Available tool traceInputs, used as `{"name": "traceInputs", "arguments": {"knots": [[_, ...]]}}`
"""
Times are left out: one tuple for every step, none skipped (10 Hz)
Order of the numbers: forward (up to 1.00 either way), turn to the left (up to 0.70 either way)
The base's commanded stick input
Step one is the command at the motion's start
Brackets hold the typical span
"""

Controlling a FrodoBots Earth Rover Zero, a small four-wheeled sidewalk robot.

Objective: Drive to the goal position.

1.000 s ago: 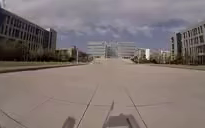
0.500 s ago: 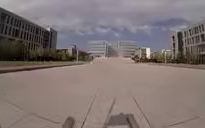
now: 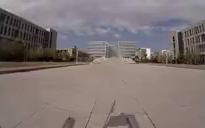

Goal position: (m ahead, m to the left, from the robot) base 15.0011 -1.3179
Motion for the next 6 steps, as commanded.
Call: {"name": "traceInputs", "arguments": {"knots": [[1.00, 0.00], [1.00, 0.00], [1.00, 0.00], [1.00, 0.00], [1.00, -0.04], [1.00, -0.25]]}}
